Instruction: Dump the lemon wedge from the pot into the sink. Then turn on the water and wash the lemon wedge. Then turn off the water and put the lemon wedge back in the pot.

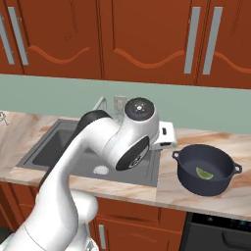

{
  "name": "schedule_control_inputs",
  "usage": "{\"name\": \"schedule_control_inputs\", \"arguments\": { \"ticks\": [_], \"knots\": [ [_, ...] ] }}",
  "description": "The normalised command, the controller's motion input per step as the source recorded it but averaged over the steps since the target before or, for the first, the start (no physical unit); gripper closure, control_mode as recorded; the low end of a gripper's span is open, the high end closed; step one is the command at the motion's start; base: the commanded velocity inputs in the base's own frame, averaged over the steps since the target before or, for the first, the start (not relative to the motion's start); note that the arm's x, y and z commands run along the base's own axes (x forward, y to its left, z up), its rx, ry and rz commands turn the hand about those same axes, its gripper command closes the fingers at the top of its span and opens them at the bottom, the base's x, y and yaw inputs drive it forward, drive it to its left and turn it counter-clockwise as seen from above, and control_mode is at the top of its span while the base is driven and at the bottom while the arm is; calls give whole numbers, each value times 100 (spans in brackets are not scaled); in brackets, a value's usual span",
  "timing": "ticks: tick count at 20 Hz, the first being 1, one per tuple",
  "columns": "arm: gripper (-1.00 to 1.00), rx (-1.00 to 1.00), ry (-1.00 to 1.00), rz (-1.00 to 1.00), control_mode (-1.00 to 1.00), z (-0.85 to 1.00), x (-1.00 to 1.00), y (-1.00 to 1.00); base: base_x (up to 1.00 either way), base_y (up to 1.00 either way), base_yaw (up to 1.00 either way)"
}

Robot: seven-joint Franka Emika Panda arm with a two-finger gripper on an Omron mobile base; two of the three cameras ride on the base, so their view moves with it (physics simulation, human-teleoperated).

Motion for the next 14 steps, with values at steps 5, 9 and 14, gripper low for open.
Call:
{"name": "schedule_control_inputs", "arguments": {
  "ticks": [5,9,14],
  "knots": [
    [-100,-3,5,3,-100,-3,4,-55,0,0,0],
    [-100,-9,13,4,-100,-20,11,-59,0,0,0],
    [-100,-8,9,7,-100,-11,4,-67,0,0,0]
  ]
}}
